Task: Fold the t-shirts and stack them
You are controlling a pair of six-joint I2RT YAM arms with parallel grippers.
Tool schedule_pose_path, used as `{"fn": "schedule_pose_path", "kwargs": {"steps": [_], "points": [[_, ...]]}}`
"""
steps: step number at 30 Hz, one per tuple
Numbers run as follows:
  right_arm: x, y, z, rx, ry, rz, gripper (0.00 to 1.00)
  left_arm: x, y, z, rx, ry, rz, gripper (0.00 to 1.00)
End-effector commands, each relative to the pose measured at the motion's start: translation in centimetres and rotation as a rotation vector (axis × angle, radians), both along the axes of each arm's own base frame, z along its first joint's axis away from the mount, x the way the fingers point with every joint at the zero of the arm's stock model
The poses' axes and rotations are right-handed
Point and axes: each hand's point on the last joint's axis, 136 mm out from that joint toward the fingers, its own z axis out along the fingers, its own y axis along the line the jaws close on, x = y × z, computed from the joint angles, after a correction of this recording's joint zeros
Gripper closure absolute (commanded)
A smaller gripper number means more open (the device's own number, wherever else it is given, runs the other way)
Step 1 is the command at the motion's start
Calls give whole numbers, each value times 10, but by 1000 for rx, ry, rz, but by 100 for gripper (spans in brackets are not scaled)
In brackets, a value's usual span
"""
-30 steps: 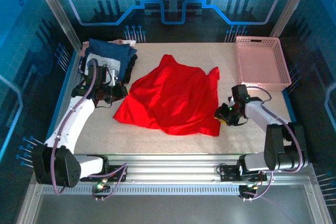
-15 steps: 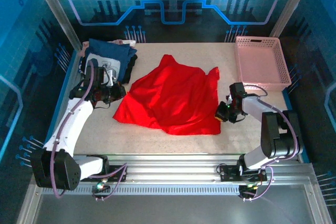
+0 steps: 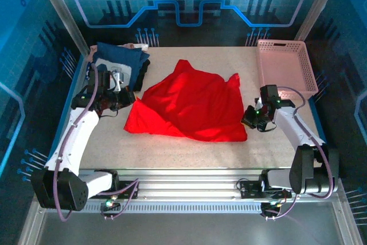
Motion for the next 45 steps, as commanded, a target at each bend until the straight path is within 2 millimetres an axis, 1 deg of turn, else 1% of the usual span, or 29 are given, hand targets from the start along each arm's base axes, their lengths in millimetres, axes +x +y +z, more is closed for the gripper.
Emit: {"fn": "schedule_pose_path", "kwargs": {"steps": [1, 2, 3, 5, 7, 10, 13, 15, 16, 18, 19, 20, 23, 24, 25, 26, 27, 28, 30, 32, 35, 36, 38, 39, 41, 43, 45], "points": [[-9, -5, 10, -2, 19, -9, 100, 2, 6, 23, 28, -55, 4, 100], [-9, -5, 13, 0, 8, -10, 100, 2, 7, 27, 32, -62, 4, 100], [-3, -5, 23, -4, -20, -12, 100, 2, 7, 31, 36, -70, 4, 100], [0, -6, 32, -4, -37, -8, 100, 3, 8, 36, 44, -79, 3, 100], [2, -7, 33, -5, -34, -6, 100, 3, 8, 36, 45, -80, 2, 100], [9, -10, 24, -8, -21, -16, 100, 5, 6, 26, 29, -69, 4, 100], [23, -9, 9, 10, 15, -12, 98, 7, 6, 15, 25, -64, 10, 100], [41, -9, 5, 25, 4, -12, 98, 10, 8, 9, 31, -61, 18, 100], [47, -10, 4, 28, 3, -16, 98, 11, 8, 8, 30, -62, 18, 100], [67, -11, 7, 42, -3, -10, 96, 15, 7, 7, 26, -68, 17, 100], [76, -10, 7, 45, 0, 0, 93, 17, 7, 5, 25, -67, 17, 100], [85, -10, 5, 44, 12, 11, 88, 19, 7, 2, 20, -63, 16, 100], [101, -9, -1, 55, 52, 39, 63, 22, 4, -6, 2, -48, 12, 100], [103, -9, 0, 56, 57, 43, 59, 23, 4, -9, -2, -45, 12, 100], [103, -10, 3, 52, 49, 46, 55, 22, 3, -10, -6, -42, 14, 100], [100, -12, 8, 43, 35, 42, 48, 22, 4, -14, -5, -37, 16, 100], [94, -15, 11, 36, 27, 34, 44, 21, 3, -17, -7, -32, 17, 100], [86, -17, 13, 37, 28, 27, 43, 19, 3, -20, -8, -24, 18, 100], [65, -20, 18, 48, 28, 13, 42, 16, 4, -25, -10, -14, 21, 100], [36, -23, 13, 53, 50, -2, 41, 14, 4, -28, -10, -12, 25, 100], [2, -24, 7, 104, 68, -50, 42, 11, 4, -33, -13, -3, 28, 100], [-4, -20, 6, 140, 63, -64, 41, 11, 3, -33, -14, -1, 26, 100], [-19, -15, -5, 201, 81, -95, 42, 10, 4, -35, -12, 3, 28, 100], [-22, -15, -9, 221, 83, -115, 42, 9, 4, -36, -11, 5, 27, 100], [-21, -12, -18, 291, 67, -168, 43, 9, 4, -37, -10, 7, 26, 100], [-11, -8, -20, 365, 26, -204, 43, 10, 4, -38, -9, 10, 25, 100], [-1, -8, -23, 392, -10, -228, 43, 10, 4, -38, -5, 10, 25, 100]]}}
